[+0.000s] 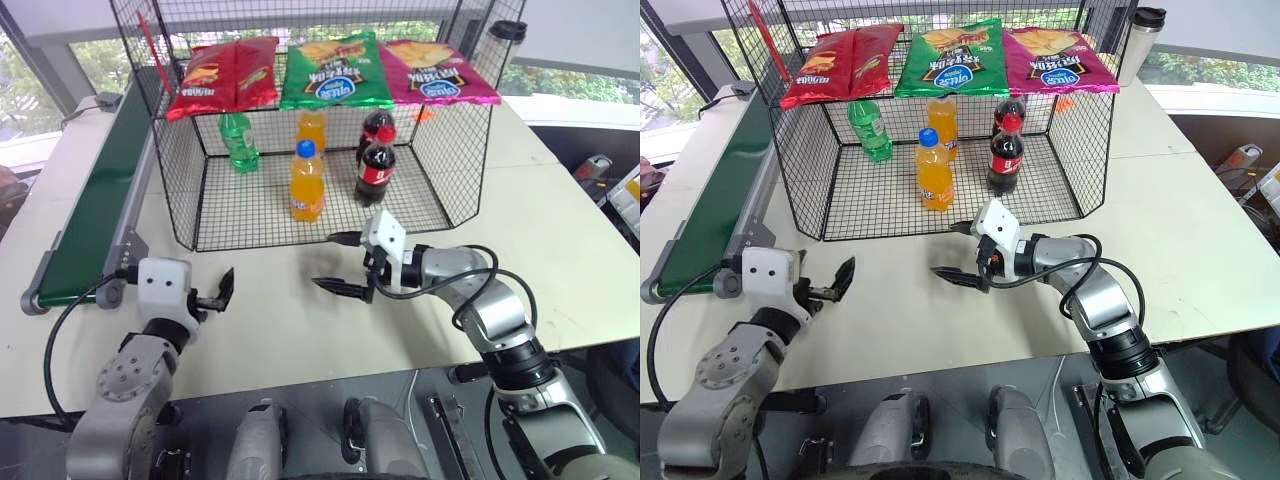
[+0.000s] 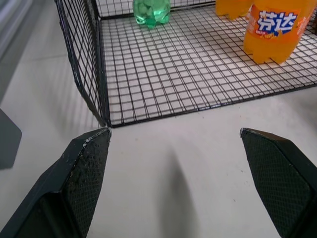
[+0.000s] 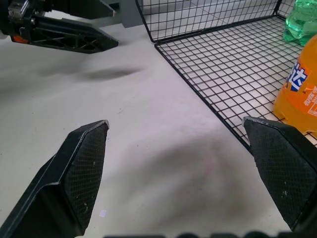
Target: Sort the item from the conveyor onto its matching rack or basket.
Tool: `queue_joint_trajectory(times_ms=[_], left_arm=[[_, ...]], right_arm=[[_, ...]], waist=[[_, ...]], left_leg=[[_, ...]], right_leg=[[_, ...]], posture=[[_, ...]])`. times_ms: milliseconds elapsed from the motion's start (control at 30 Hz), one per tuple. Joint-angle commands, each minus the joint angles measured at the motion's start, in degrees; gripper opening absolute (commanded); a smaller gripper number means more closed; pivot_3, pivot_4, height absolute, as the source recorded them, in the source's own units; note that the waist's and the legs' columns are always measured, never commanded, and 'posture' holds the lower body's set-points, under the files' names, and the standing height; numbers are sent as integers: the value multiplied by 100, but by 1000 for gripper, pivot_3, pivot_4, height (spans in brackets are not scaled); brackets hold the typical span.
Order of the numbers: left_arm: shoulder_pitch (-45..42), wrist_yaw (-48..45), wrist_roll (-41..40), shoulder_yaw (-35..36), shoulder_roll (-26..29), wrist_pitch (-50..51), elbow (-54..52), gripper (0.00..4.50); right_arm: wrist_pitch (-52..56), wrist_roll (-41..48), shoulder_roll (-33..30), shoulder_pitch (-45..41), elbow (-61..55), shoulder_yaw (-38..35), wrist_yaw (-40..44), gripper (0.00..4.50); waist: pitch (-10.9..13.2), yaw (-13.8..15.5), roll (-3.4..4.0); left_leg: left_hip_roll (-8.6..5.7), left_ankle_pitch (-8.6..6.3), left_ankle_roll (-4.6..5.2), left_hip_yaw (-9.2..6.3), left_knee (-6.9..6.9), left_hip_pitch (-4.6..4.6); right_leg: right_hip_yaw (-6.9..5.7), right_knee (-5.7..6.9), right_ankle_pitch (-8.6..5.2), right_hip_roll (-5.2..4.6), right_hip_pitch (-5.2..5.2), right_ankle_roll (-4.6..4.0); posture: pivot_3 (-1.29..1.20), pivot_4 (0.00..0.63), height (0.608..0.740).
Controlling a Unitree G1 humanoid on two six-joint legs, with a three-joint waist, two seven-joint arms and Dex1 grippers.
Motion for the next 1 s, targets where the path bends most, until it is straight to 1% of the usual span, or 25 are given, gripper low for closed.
queue_joint_trajectory(times_ms=[33,1000], left_arm=[[20,-45,74,-17,64,-262,-141,4335],[-13,-3,190,-156,91,-277,-170,4335]], right_arm=[[-95,17,-13,-98,-81,-29,29,4500],[-134,5,28,-152,-19,1,39,4500]], waist=[[0,0,0],[0,-1,0]], left_leg=[[0,0,0,0,0,0],[0,0,0,0,0,0]], right_leg=[[0,0,0,0,0,0],[0,0,0,0,0,0]], posture=[[0,150,740],[0,150,740]])
